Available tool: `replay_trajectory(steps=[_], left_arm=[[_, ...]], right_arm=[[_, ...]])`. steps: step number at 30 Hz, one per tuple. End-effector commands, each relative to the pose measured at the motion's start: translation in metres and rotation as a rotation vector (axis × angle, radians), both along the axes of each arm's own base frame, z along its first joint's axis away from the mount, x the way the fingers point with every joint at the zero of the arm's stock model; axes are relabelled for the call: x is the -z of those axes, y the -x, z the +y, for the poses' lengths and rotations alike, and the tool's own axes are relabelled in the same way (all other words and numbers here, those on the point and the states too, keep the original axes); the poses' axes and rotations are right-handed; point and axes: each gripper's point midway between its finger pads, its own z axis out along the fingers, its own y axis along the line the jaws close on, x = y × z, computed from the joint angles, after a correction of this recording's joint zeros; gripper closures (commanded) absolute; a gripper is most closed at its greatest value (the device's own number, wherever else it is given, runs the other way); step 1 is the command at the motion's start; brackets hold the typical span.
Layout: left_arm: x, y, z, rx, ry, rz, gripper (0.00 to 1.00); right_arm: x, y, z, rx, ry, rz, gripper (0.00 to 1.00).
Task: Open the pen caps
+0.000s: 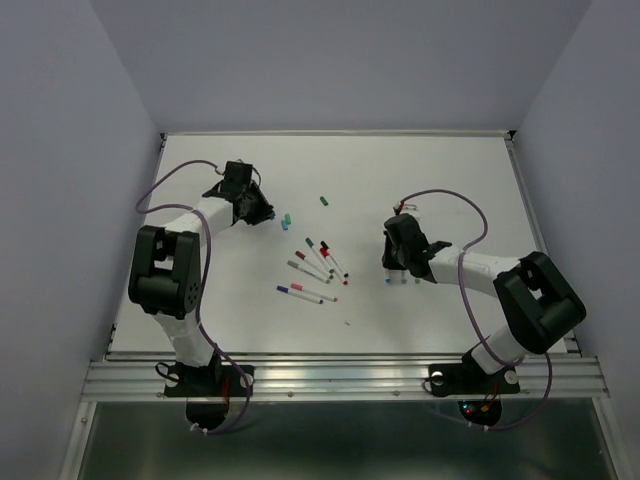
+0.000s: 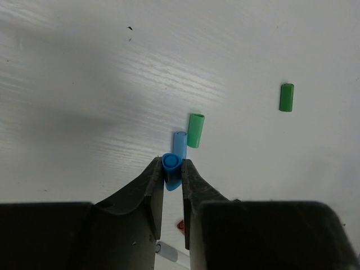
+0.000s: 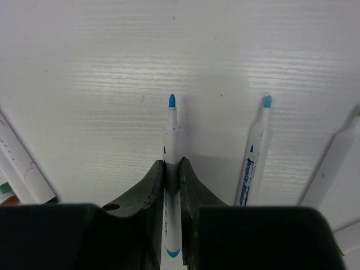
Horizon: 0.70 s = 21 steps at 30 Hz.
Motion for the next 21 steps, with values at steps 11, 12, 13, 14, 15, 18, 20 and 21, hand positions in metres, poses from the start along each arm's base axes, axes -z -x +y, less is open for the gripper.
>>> replay_trajectory(steps=[11,12,13,14,15,18,20,21], left_arm=[[0.009,0.009,-0.020,0.073,0.000,0.035,0.59],[0.007,0.009,-0.020,0.074,0.000,0.032,0.59],[0.007,0.009,-0.019,0.074,0.000,0.034,0.59],[0.003,0.009,-0.019,0.073,0.000,0.026,0.59],[0.001,0.009,-0.019,0.073,0.001,0.021,0.59],[-0.012,0.009,-0.020,0.078,0.006,-0.007,0.59],[-0.023,0.009,-0.021,0.085,0.013,-0.035,0.51],[-0.026,0.009,-0.021,0.086,0.013,-0.041,0.50]], right_arm=[[-0.007,-0.010,-0.024,0.115,0.083,-0.011,0.74],[-0.008,-0.011,-0.025,0.115,0.085,-0.015,0.73],[-0.013,-0.011,-0.024,0.108,0.079,-0.024,0.73],[-0.016,-0.011,-0.023,0.094,0.081,-0.032,0.67],[-0.019,-0.012,-0.022,0.091,0.072,-0.037,0.62],[-0.035,-0.014,-0.012,0.009,0.055,-0.069,0.51],[-0.048,-0.014,-0.002,-0.054,0.020,-0.095,0.41],[-0.053,-0.015,0.002,-0.072,0.006,-0.108,0.38]])
